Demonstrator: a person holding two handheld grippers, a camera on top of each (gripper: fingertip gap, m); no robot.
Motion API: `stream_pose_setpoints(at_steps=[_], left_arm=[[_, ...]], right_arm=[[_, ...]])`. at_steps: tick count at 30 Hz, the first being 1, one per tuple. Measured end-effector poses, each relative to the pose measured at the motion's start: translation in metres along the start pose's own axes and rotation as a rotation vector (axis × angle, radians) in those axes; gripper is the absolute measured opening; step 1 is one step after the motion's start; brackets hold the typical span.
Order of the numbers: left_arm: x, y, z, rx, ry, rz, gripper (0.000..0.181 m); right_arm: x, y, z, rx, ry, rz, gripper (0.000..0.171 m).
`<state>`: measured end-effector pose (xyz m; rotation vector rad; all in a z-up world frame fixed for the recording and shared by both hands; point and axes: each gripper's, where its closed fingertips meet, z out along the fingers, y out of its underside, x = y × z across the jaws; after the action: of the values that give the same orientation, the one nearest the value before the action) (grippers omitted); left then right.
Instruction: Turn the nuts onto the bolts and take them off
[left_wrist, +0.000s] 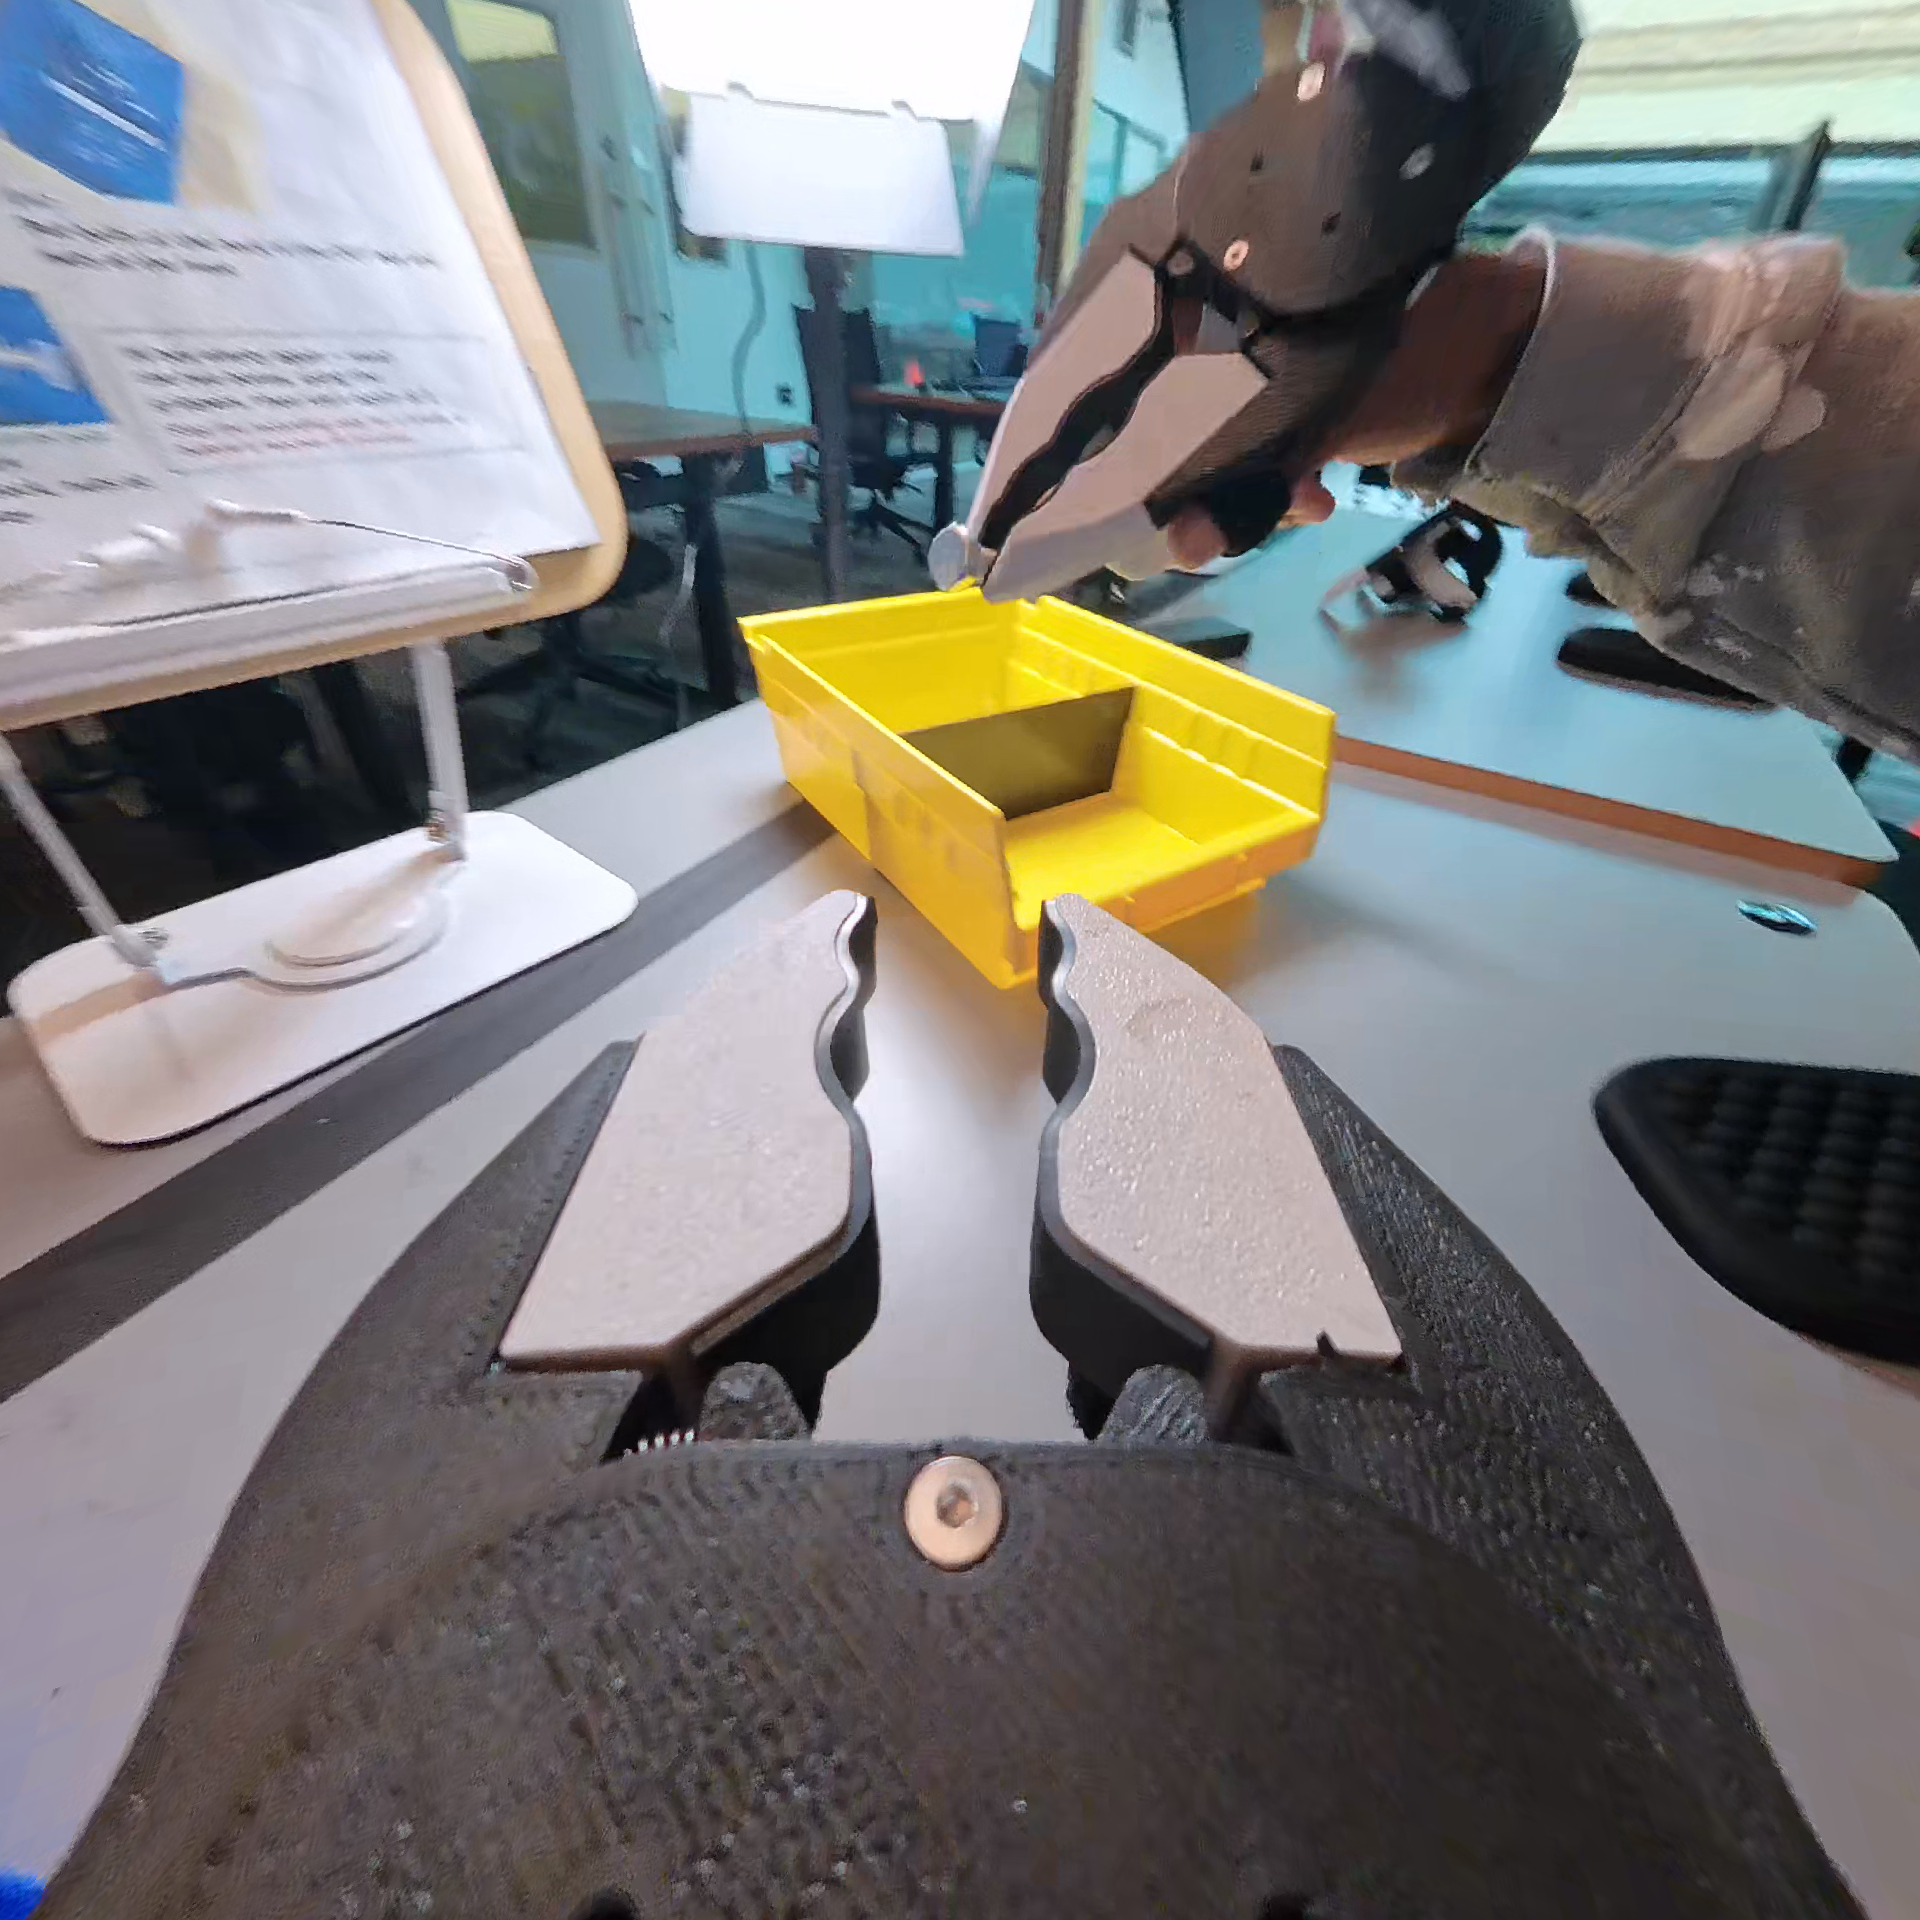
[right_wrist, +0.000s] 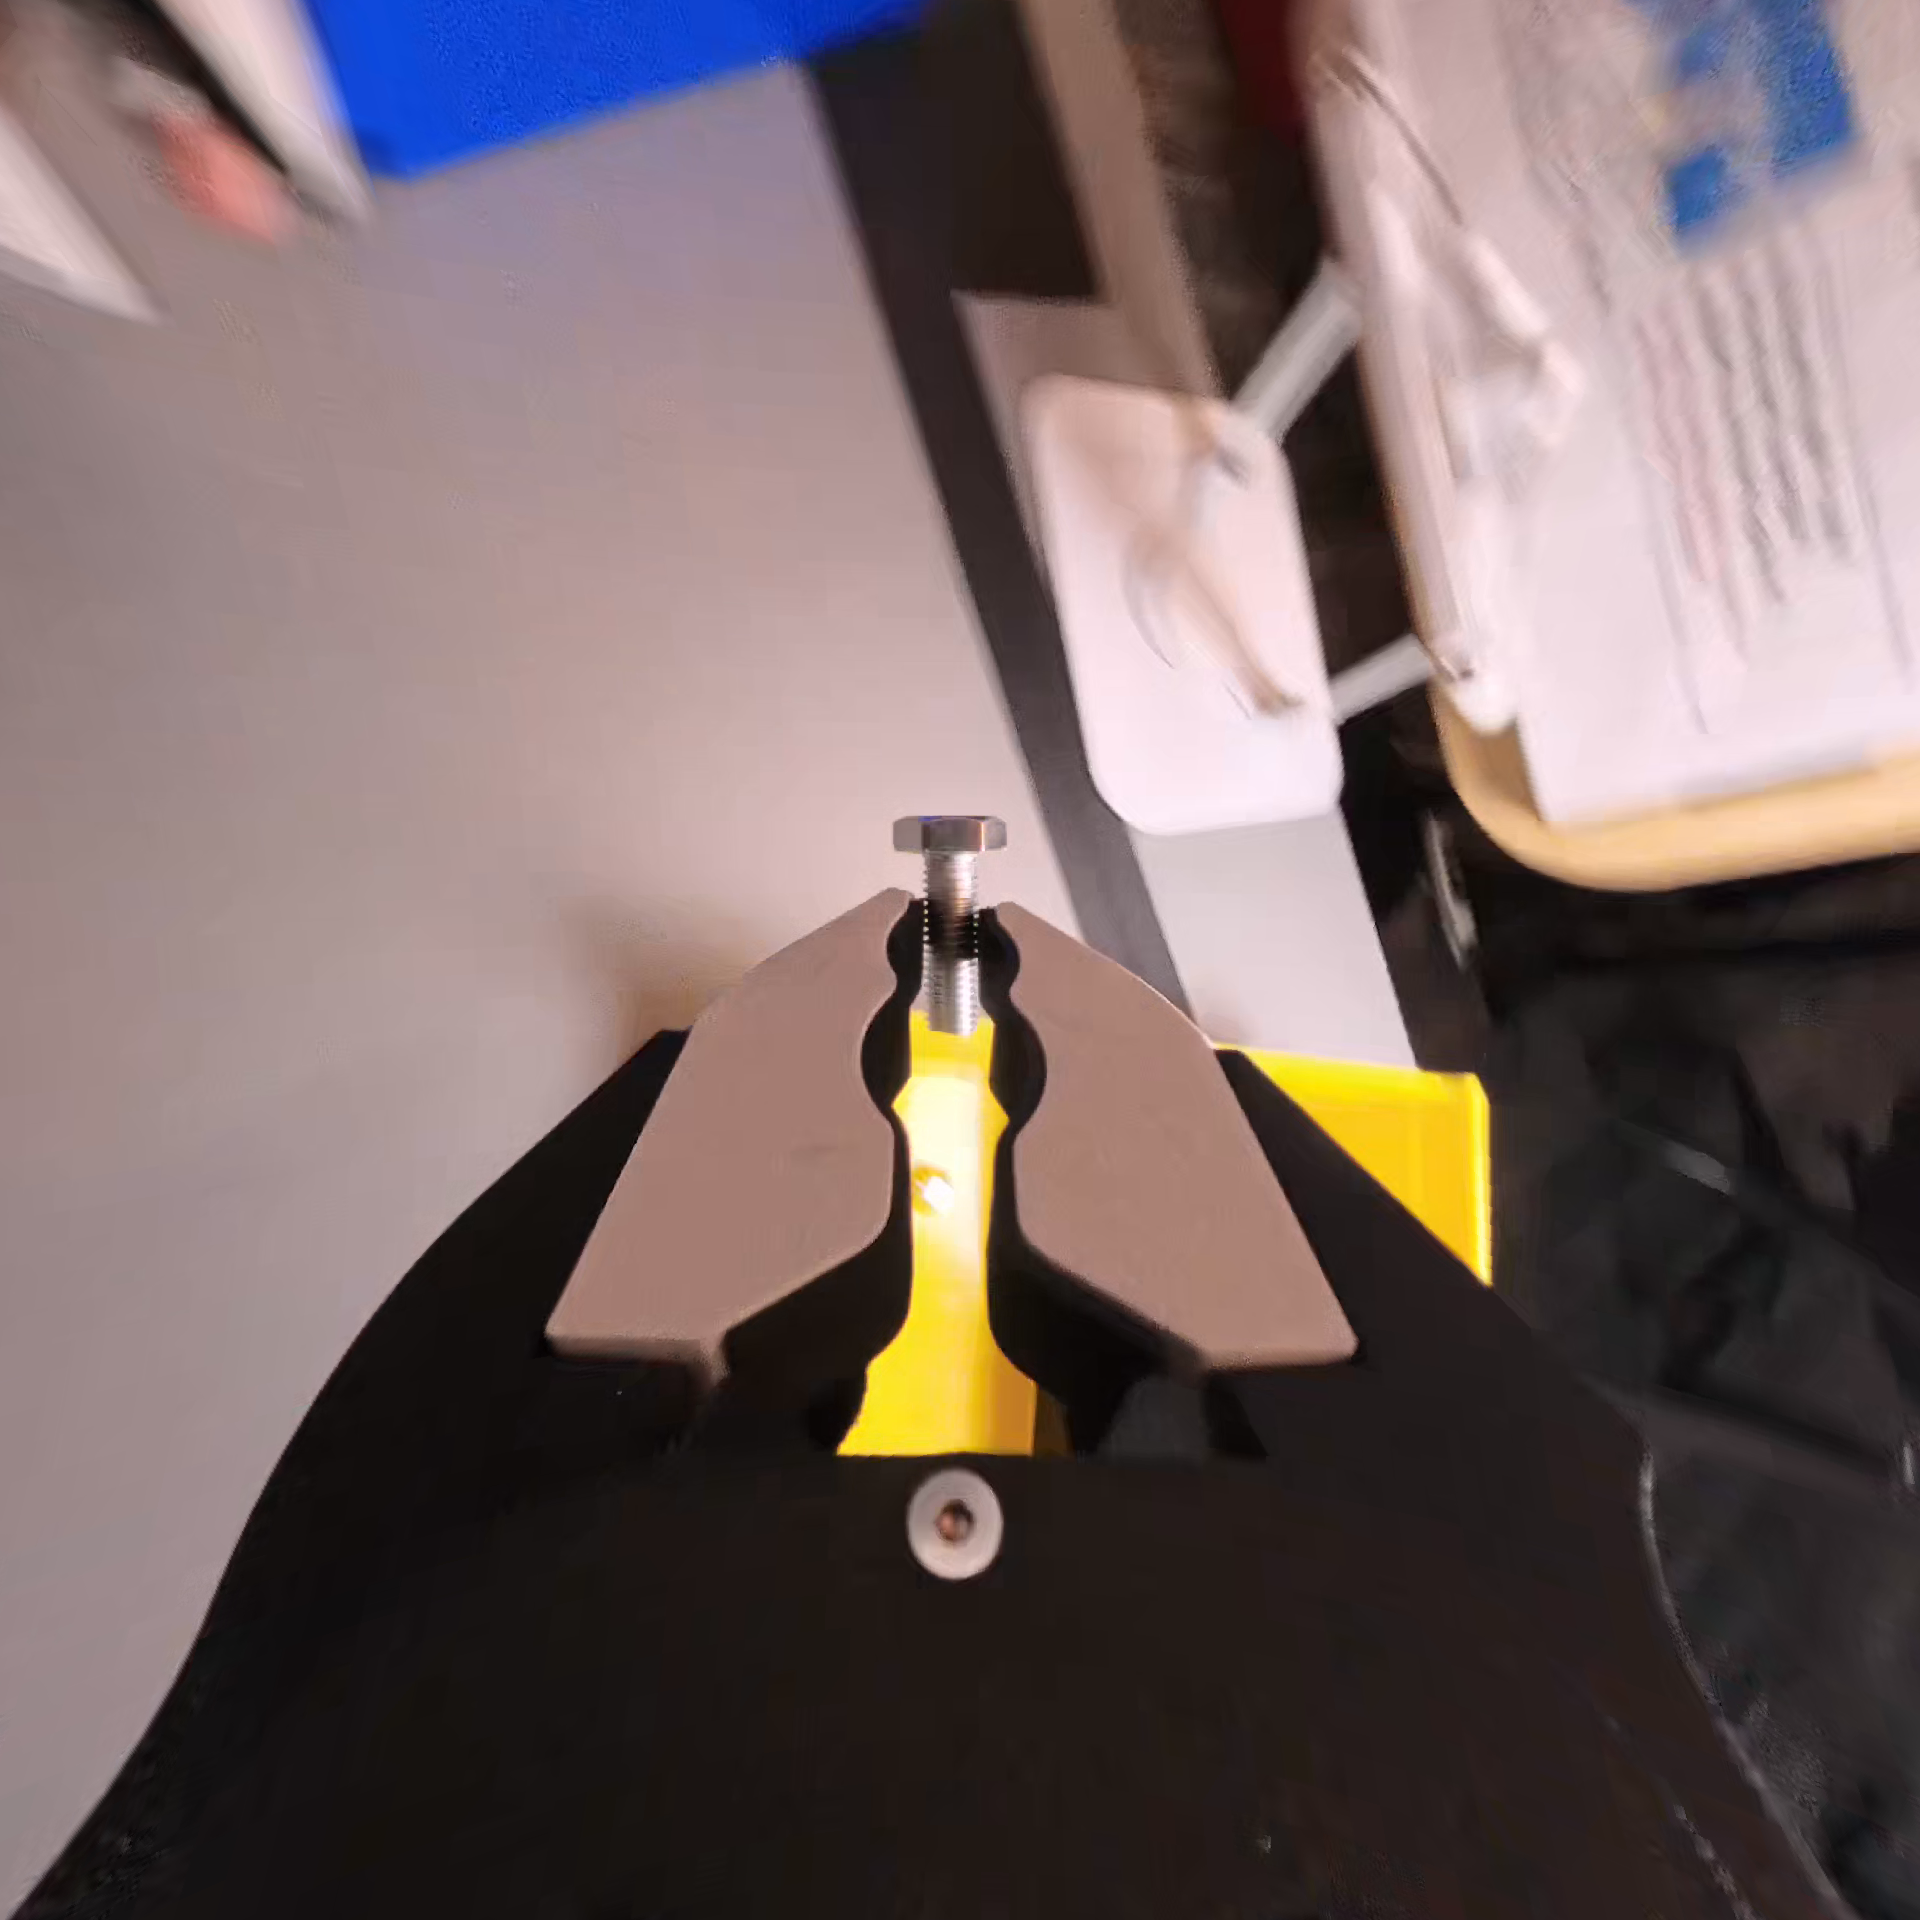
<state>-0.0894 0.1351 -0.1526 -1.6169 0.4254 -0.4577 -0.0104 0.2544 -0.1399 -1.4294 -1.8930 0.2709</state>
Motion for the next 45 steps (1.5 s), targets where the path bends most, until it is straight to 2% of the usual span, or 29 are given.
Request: stream_pose_setpoints(at_steps=[4,8,15,20,21,24,27,29,31,33,36,40,42,45], left_arm=[[-0.02,-0.003,-0.006,0.051,-0.099,0.009,0.033],[-0.029,0.004,-0.007,0.043,-0.141,0.027,0.032],[-0.051,0.03,-0.004,-0.004,-0.183,0.011,0.03],[-0.055,0.038,-0.002,-0.018,-0.181,-0.006,0.03],[-0.055,0.039,-0.002,-0.019,-0.179,-0.005,0.03],[-0.055,0.039,-0.002,-0.016,-0.179,-0.007,0.03],[-0.056,0.036,-0.004,-0.007,-0.183,-0.008,0.029],[-0.056,0.034,-0.004,-0.001,-0.186,-0.009,0.029],[-0.056,0.032,-0.004,0.008,-0.186,-0.019,0.029],[-0.054,0.031,-0.004,0.014,-0.178,-0.037,0.028],[-0.051,0.029,-0.004,0.02,-0.175,-0.042,0.028],[-0.052,0.023,-0.01,0.033,-0.193,-0.017,0.027],[-0.054,0.021,-0.012,0.038,-0.197,-0.023,0.026],[-0.058,0.023,-0.013,0.038,-0.198,-0.036,0.026]], right_arm=[[0.095,0.097,0.006,-0.162,0.215,0.361,0.01],[0.125,0.179,0.038,-0.294,0.216,0.561,0.01],[0.131,0.237,0.098,-0.477,0.119,0.65,0.01],[0.126,0.268,0.112,-0.585,0.085,0.74,0.01],[0.127,0.273,0.11,-0.608,0.101,0.734,0.014],[0.146,0.256,0.093,-0.543,0.21,0.669,0.023],[0.155,0.193,0.06,-0.312,0.315,0.54,0.022],[0.131,0.146,0.039,-0.158,0.275,0.486,0.019],[0.088,0.119,0.031,-0.092,0.155,0.435,0.01],[0.045,0.122,0.038,-0.151,0.036,0.41,0.011],[0.007,0.154,0.065,-0.301,-0.04,0.417,0.019],[-0.005,0.181,0.087,-0.399,-0.048,0.479,0.018],[-0.006,0.181,0.09,-0.391,-0.061,0.506,0.008],[-0.013,0.174,0.091,-0.35,-0.147,0.575,0.008]])
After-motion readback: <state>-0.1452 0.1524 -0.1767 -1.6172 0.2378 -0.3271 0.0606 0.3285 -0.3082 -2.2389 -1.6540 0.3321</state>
